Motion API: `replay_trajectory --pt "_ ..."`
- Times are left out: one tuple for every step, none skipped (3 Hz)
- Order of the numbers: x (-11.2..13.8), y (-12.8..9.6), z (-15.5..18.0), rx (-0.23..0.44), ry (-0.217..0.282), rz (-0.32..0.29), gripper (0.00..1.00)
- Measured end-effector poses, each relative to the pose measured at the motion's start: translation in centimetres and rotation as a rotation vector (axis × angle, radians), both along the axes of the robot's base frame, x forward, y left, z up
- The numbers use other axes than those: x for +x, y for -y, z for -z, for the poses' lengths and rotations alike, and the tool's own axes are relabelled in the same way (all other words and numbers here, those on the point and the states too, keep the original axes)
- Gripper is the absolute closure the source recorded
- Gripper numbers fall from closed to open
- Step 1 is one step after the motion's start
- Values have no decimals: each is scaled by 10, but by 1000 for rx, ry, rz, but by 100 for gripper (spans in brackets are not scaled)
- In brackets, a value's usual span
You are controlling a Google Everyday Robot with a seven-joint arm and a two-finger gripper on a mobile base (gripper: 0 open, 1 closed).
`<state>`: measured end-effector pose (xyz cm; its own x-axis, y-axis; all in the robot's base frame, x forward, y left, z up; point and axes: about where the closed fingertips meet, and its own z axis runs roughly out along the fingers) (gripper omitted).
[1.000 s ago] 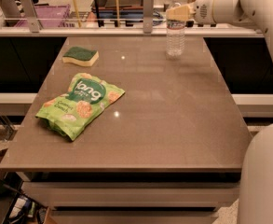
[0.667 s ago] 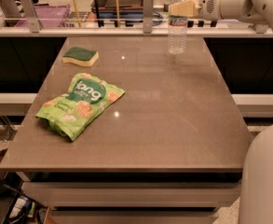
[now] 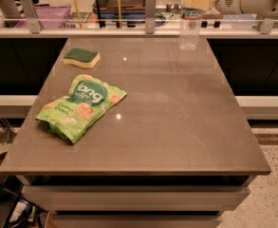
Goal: Move water bottle near green rice chip bag
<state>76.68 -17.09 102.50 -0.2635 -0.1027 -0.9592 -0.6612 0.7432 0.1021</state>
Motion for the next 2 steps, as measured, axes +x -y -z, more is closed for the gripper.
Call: replay_trajectory --pt "-30 -11 -7 5 41 3 100" --pt "-61 -32 -6 9 76 -18 100"
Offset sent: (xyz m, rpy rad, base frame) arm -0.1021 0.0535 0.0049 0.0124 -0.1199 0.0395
